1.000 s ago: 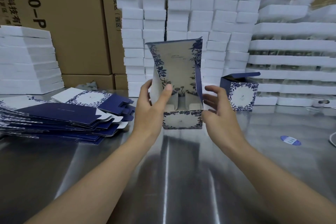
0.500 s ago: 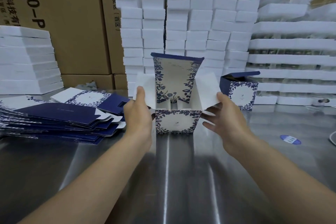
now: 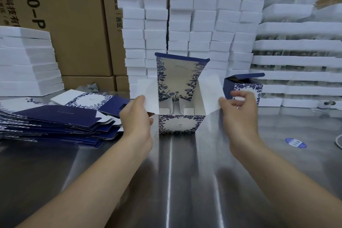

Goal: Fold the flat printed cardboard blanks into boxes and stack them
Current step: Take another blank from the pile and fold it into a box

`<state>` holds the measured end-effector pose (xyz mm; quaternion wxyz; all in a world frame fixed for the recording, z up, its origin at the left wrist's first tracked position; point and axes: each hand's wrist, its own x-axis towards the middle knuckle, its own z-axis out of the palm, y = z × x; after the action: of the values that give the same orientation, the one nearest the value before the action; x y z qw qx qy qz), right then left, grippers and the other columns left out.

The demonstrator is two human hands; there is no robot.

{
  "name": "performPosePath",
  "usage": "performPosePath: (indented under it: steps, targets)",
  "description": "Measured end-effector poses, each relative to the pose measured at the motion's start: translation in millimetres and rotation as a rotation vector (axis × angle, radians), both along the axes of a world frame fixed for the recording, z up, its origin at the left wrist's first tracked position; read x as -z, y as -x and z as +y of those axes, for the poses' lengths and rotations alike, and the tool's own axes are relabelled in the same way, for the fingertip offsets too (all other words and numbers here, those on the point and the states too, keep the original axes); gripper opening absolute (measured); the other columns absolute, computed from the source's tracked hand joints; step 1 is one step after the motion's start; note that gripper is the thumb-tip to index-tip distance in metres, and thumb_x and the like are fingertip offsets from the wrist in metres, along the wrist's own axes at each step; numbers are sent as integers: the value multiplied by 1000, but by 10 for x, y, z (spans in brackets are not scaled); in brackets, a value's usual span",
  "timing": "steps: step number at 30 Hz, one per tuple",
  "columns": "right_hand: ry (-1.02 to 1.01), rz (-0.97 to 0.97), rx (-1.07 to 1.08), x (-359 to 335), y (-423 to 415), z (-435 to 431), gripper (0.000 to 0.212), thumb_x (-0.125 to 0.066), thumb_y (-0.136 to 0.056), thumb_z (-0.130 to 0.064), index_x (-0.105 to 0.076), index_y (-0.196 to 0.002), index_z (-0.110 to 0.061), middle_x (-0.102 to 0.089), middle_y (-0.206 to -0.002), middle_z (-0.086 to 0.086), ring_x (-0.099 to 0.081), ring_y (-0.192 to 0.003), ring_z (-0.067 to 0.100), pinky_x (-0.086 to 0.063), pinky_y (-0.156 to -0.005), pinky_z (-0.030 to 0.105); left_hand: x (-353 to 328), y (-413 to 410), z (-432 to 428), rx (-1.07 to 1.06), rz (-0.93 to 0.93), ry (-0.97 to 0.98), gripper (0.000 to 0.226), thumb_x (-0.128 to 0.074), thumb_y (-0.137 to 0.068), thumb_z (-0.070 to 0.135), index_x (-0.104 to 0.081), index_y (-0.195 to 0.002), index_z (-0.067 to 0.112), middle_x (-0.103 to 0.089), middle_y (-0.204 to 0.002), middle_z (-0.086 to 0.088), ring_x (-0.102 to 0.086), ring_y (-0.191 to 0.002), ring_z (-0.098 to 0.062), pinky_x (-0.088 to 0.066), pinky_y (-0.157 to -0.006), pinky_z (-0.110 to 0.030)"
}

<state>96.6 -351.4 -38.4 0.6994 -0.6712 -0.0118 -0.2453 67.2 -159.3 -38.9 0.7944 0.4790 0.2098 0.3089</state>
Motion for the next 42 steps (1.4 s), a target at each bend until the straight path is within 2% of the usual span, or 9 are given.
performPosePath:
  steps: [6,12,16,20,23,28,33,36,42]
  targets:
    - [666,-746,129,-32,248,130,16,-63,-94,-10,-65,-108,-17,-60,-100,-5,-55,-95,14,-43,-82,24,21,82,-157,-52,-105,-469,30,-57,-100,20,-47,-75,7,-33,-63,7,-28,-65,-16,-33,-69,-36]
    - [991,-238,-99,89,188,151,33,-52,-97,-15,-67,-125,-22,-74,-115,7,-65,-108,32,-52,-89,41,33,149,-266,-48,-244,-766,34,-53,-89,17,-35,-62,26,-35,-52,11,-30,-55,-11,-25,-52,-26]
    - [1006,-10,-106,51,130,101,29,-52,-99,-22,-69,-123,-22,-70,-125,7,-63,-119,33,-51,-101,42,96,187,-320,18,-331,-1038,16,-54,-90,18,-52,-75,19,-50,-61,1,-45,-60,-24,-50,-56,-47]
    - [1026,-18,-117,115,37,33,12,-58,-100,-21,-63,-89,-23,-66,-91,2,-66,-97,27,-51,-85,32,154,267,-431,58,-429,-1294,13,-53,-98,23,-53,-84,23,-53,-71,3,-49,-64,-18,-40,-54,-29]
    - [999,80,-141,102,28,-22,26,-51,-107,-20,-50,-81,-23,-49,-73,-6,-55,-85,23,-36,-61,18,175,303,-512,116,-499,-1315,13,-50,-100,25,-55,-89,23,-54,-74,2,-51,-67,-21,-40,-57,-38]
    - [917,-145,-189,73,65,-30,32,-62,-97,-18,-55,-72,-37,-63,-70,-15,-63,-77,1,-40,-66,12,175,285,-508,76,-486,-1266,12,-51,-101,26,-53,-90,28,-57,-76,4,-56,-70,-20,-46,-57,-38]
    - [800,-127,-117,55,35,37,23,-56,-90,-21,-73,-102,-30,-75,-95,-9,-69,-97,20,-57,-90,43,169,243,-470,91,-417,-1143,15,-52,-100,27,-53,-105,41,-64,-99,18,-67,-74,-15,-62,-63,-44]
    - [496,-251,-110,4,99,91,30,-56,-88,-19,-66,-111,-36,-74,-99,-8,-72,-92,16,-60,-83,37,163,239,-477,76,-395,-1140,29,-52,-98,27,-47,-106,54,-63,-102,28,-69,-63,-13,-52,-58,-18]
    - [283,-424,-205,17,239,156,25,-49,-98,-62,-62,-111,-45,-76,-95,-4,-76,-88,19,-60,-84,53,164,232,-460,95,-365,-1145,33,-52,-100,33,-46,-122,57,-64,-99,23,-71,-64,-13,-51,-53,-25]
